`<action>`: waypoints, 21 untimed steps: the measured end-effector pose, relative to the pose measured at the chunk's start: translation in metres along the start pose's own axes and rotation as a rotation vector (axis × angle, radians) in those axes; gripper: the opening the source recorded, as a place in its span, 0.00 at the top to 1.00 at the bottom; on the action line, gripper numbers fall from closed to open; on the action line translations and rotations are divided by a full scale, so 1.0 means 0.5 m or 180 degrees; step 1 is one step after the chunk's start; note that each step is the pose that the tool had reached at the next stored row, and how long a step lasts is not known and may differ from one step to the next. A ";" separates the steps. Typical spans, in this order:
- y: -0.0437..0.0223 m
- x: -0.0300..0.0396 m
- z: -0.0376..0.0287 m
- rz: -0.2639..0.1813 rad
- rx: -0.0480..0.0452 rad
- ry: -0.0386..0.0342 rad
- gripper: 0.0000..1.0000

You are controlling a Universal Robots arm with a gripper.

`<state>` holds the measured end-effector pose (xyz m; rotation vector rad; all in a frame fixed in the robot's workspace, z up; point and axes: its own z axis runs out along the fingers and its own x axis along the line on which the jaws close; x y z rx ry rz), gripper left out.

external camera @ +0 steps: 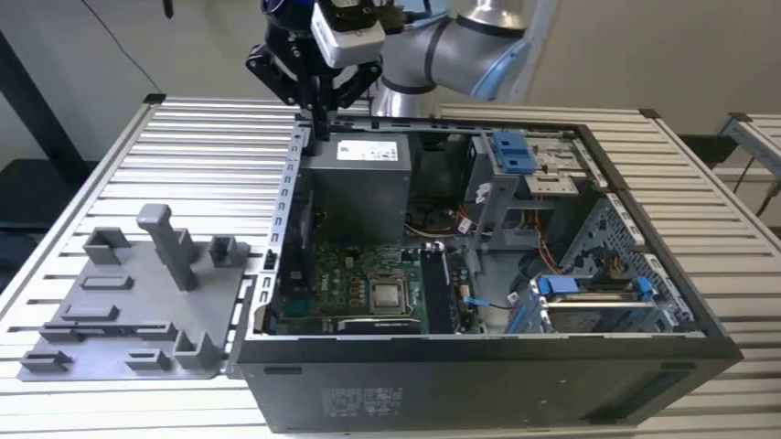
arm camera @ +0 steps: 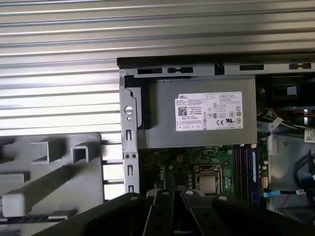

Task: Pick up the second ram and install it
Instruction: 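Reach for the second ram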

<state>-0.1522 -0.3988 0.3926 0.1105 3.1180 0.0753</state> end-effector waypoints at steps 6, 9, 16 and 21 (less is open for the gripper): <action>-0.002 0.024 -0.001 0.0000 0.0000 0.0000 0.89; -0.002 0.032 -0.001 0.0000 0.0000 0.0002 0.89; -0.004 0.054 -0.001 0.0000 0.0000 0.0003 0.89; -0.005 0.071 -0.002 0.0000 0.0000 0.0004 0.89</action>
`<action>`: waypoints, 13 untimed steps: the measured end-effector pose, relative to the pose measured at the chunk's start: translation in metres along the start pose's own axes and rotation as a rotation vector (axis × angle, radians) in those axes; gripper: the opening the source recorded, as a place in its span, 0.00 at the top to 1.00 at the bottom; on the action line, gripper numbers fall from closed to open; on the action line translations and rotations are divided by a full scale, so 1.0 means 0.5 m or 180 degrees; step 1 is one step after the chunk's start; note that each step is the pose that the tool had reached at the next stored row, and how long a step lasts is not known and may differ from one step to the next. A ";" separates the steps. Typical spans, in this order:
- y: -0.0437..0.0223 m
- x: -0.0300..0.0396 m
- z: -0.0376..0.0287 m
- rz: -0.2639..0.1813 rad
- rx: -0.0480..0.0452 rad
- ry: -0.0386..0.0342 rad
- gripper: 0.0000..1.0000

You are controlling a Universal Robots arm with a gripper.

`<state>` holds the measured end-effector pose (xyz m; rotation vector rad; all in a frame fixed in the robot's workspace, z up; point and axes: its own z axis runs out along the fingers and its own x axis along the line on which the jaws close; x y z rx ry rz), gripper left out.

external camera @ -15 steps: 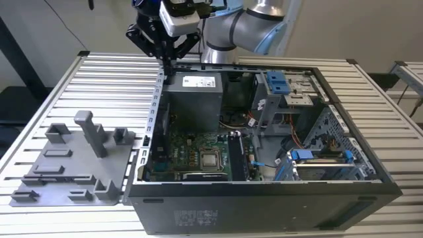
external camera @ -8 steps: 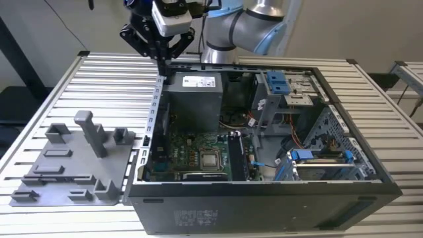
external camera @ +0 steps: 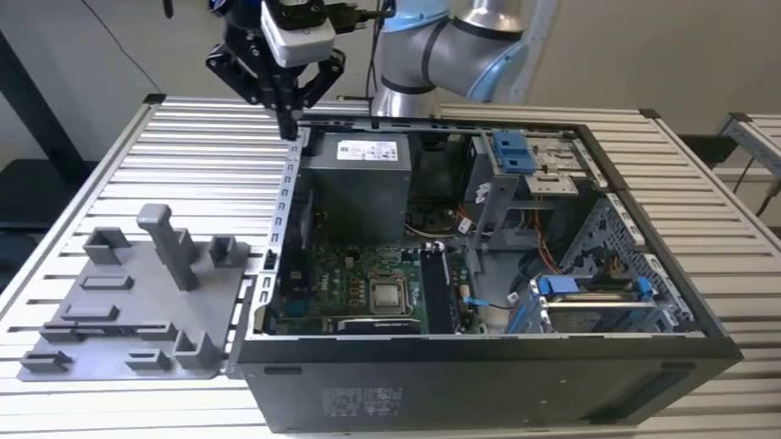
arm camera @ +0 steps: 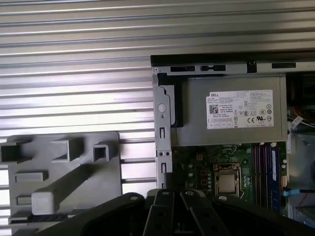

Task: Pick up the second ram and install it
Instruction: 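Reach for the second ram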

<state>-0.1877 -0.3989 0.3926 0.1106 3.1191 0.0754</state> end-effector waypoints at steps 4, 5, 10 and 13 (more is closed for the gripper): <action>-0.001 0.013 0.000 0.0000 0.0000 0.0000 0.89; -0.001 0.017 0.000 0.0000 0.0000 0.0000 0.89; -0.003 0.035 -0.001 0.0000 0.0000 0.0000 0.89; -0.004 0.047 -0.001 0.0000 0.0000 0.0000 0.89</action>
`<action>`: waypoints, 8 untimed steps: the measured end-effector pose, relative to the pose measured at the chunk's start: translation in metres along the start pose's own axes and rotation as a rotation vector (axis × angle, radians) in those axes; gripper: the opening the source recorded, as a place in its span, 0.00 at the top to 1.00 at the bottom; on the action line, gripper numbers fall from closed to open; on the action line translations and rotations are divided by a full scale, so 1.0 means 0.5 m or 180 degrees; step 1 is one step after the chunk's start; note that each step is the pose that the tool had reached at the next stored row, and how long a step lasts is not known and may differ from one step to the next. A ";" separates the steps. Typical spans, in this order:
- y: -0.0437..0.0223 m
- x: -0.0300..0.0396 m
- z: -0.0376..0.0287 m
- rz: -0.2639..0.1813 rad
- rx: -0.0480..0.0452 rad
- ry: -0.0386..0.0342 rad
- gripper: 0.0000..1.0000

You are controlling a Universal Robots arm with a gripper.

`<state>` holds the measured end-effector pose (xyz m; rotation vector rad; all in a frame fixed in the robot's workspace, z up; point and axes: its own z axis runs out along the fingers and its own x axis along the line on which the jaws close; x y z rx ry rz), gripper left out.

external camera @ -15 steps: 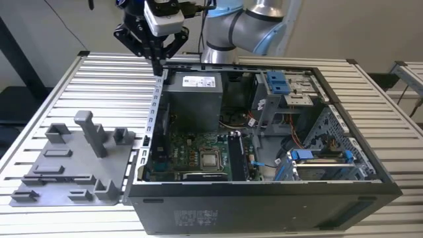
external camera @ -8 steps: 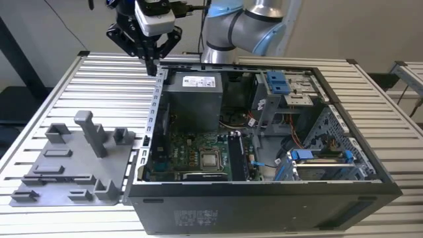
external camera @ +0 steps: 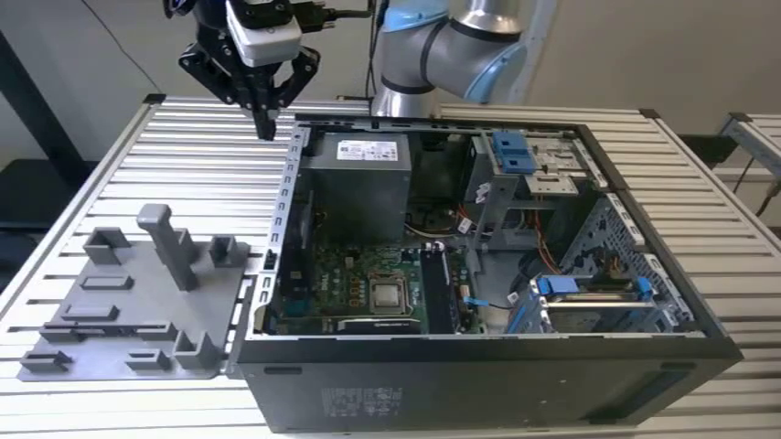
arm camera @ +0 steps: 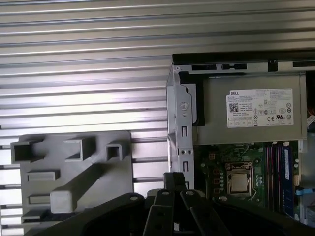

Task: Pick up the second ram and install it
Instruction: 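Reach for the second ram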

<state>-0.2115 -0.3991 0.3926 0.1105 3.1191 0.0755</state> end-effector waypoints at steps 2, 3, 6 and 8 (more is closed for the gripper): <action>-0.001 0.008 0.000 0.0000 0.0000 0.0000 0.89; -0.001 0.012 0.000 0.0000 0.0000 0.0000 0.89; -0.002 0.025 -0.001 0.0000 -0.0001 0.0000 0.89; -0.003 0.036 -0.001 0.0000 -0.0002 0.0000 0.89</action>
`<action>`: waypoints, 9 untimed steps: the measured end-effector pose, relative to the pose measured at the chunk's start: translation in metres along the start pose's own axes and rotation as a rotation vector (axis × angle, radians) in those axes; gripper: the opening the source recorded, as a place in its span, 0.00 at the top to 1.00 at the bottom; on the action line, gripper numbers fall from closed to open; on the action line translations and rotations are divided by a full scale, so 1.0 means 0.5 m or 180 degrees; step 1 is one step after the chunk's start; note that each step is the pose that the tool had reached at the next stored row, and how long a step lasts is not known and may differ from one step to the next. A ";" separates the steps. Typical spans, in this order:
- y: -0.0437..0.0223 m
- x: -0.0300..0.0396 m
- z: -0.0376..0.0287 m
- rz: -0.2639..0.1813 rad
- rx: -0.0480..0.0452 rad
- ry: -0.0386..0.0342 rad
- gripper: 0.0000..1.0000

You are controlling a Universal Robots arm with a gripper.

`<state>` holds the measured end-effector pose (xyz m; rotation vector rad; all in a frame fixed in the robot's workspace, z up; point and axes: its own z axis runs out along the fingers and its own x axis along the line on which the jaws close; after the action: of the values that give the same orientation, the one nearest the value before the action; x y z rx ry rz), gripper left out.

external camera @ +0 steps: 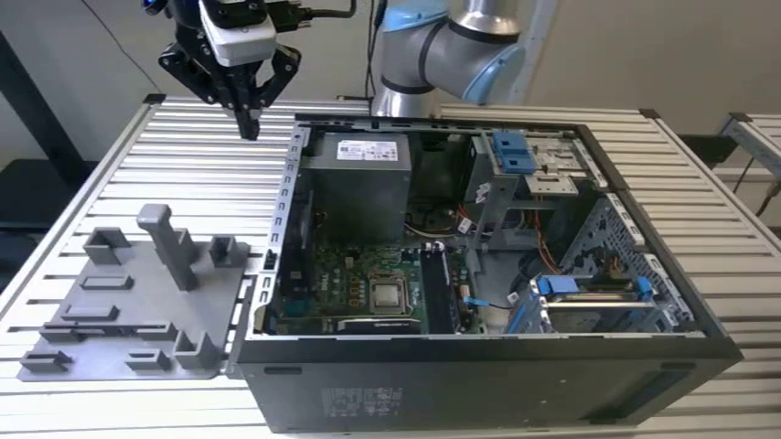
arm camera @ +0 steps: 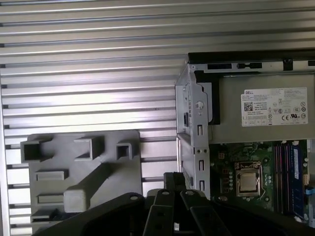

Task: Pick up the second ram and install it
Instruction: 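Reach for the second ram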

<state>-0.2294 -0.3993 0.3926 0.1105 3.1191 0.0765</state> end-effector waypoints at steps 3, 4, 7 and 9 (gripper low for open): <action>-0.002 0.019 0.000 0.0000 -0.0002 0.0000 0.89; -0.002 0.026 -0.001 0.0000 -0.0003 0.0000 0.89; -0.004 0.045 -0.001 0.0000 -0.0004 0.0000 0.89; -0.005 0.057 -0.001 0.0000 -0.0005 0.0000 0.89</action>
<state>-0.2579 -0.3998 0.3926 0.1105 3.1191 0.0788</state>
